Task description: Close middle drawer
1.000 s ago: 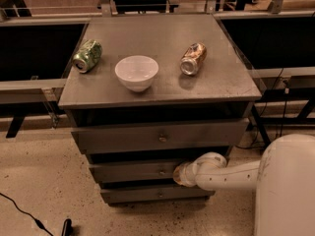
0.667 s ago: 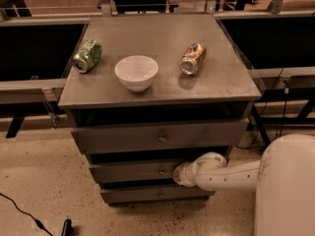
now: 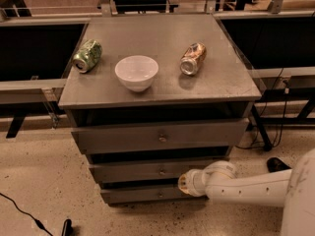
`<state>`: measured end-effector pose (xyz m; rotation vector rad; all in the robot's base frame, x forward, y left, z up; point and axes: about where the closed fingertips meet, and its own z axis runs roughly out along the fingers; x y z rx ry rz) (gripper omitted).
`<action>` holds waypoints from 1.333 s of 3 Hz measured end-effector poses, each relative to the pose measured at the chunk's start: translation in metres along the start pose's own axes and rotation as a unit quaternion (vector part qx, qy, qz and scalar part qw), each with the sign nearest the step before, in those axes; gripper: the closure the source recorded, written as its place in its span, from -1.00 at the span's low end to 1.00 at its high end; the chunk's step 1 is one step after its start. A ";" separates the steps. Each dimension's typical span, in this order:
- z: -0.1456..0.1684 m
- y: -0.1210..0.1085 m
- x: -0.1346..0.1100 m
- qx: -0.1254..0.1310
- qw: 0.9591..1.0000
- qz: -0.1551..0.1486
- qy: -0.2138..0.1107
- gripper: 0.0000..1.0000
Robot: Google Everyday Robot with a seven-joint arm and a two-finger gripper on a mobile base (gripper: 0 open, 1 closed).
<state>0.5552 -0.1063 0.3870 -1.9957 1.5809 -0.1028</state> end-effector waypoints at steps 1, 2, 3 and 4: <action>-0.032 0.029 0.002 0.004 1.000 0.006 -0.011 1.00; -0.071 0.041 0.007 0.022 1.000 -0.003 -0.011 0.71; -0.078 0.043 0.011 0.025 1.000 -0.001 -0.008 0.25; -0.078 0.043 0.011 0.025 1.000 -0.001 -0.008 -0.22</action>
Offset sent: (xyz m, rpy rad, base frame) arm -0.1006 -0.0792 0.0805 0.0211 -0.1131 -0.0106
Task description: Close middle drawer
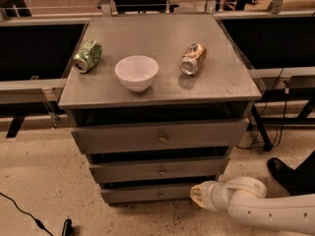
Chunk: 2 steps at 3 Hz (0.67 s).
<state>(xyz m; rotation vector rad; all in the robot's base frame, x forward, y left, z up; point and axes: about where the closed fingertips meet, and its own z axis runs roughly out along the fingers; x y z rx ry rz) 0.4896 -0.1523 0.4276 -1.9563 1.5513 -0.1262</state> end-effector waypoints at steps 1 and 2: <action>0.000 0.000 0.000 0.000 1.000 0.000 0.000 -0.68; 0.000 0.000 0.000 0.000 1.000 0.000 0.000 -1.00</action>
Offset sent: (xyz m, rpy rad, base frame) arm 0.0000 0.0000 0.0000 0.0000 0.0000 0.0000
